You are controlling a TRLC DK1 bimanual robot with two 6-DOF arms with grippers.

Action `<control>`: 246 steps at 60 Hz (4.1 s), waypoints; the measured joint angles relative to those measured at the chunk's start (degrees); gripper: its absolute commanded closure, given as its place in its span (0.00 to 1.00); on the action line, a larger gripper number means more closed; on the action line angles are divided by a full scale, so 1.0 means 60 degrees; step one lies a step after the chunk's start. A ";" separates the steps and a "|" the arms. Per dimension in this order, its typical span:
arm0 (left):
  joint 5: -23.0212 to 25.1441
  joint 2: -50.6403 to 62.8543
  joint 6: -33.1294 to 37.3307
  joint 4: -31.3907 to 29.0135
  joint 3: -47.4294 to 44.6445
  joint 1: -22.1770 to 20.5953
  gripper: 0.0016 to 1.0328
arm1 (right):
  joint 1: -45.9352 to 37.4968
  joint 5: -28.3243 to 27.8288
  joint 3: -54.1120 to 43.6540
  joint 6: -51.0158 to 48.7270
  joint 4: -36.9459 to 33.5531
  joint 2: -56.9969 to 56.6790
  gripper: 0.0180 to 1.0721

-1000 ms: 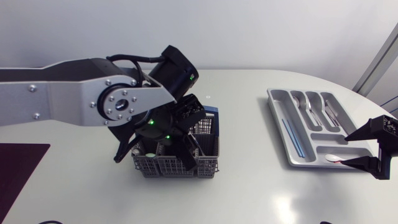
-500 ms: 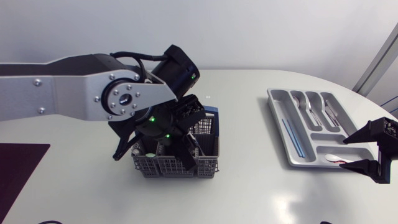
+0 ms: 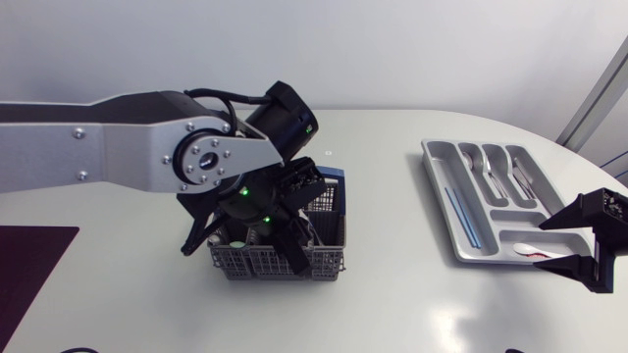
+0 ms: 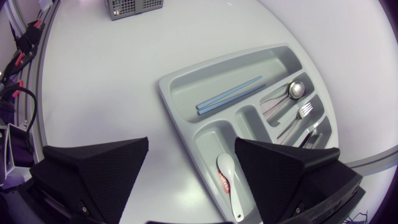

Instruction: Unload the cutlery basket into the drawer organizer.

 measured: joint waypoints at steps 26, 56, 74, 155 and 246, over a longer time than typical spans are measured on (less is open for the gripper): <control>0.0033 0.0211 -0.0004 -0.0018 0.0066 -0.0004 0.68 | 0.0000 0.0004 -0.0189 -0.0040 0.0000 -0.0007 0.05; 0.0477 0.0597 -0.0047 -0.0211 0.0375 -0.0055 0.85 | 0.0036 0.0004 -0.0222 -0.0040 0.0036 -0.0007 0.05; 0.1016 0.0969 -0.0219 -0.0765 0.0863 0.0164 0.97 | 0.0044 0.0004 -0.0368 -0.0040 0.0066 -0.0036 0.05; 0.5650 -0.1279 -0.0707 -0.2892 0.2718 0.2659 0.97 | 0.1552 -0.0117 -0.1016 0.0965 -0.0364 -0.2014 0.05; 0.6426 0.0710 0.0590 -0.4772 0.3814 -0.0149 0.97 | 1.2021 -0.0302 -0.2623 0.9402 0.4448 -0.4513 0.80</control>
